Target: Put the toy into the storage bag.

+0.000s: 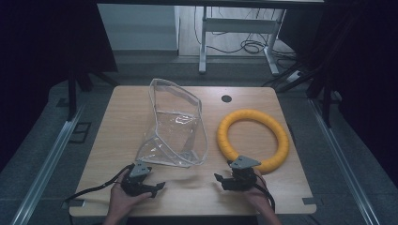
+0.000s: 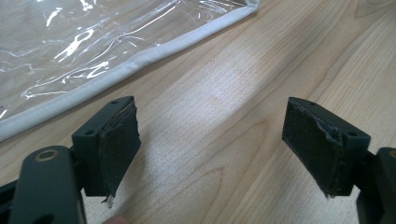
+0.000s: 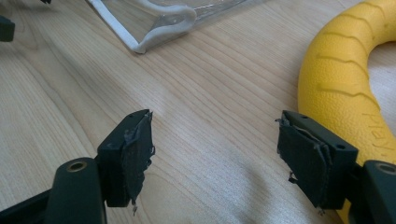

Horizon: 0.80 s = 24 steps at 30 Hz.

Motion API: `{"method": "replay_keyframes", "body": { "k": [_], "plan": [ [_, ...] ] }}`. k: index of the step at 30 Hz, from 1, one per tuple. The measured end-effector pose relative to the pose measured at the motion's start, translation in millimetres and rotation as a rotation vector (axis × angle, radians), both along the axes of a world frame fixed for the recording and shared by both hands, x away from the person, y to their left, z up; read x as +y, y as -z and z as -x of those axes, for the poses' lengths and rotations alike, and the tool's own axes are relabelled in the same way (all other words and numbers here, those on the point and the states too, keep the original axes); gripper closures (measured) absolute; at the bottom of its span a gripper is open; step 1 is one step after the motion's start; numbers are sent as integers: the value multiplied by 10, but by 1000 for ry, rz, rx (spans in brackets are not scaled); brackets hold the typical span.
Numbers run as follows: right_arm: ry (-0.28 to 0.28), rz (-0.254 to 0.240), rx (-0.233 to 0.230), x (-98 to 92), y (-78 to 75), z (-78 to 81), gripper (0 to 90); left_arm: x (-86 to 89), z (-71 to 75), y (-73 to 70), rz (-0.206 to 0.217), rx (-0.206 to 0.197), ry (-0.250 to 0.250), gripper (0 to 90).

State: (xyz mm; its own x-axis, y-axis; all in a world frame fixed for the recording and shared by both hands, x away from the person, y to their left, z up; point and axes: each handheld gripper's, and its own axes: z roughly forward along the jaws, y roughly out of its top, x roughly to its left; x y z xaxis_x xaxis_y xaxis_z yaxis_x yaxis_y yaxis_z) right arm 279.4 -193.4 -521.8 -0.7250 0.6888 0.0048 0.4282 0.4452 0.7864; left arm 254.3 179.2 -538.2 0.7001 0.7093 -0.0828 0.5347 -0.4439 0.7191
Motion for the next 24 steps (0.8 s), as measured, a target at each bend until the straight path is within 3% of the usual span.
{"method": "replay_keyframes", "body": {
  "k": [15,24],
  "plan": [
    [5,-12,-17,-100,-68,9,281,4,5,-12,5,-2,-2,193],
    [17,-30,-17,-262,-153,4,285,0,2,2,-5,8,5,188]
  ]
}}
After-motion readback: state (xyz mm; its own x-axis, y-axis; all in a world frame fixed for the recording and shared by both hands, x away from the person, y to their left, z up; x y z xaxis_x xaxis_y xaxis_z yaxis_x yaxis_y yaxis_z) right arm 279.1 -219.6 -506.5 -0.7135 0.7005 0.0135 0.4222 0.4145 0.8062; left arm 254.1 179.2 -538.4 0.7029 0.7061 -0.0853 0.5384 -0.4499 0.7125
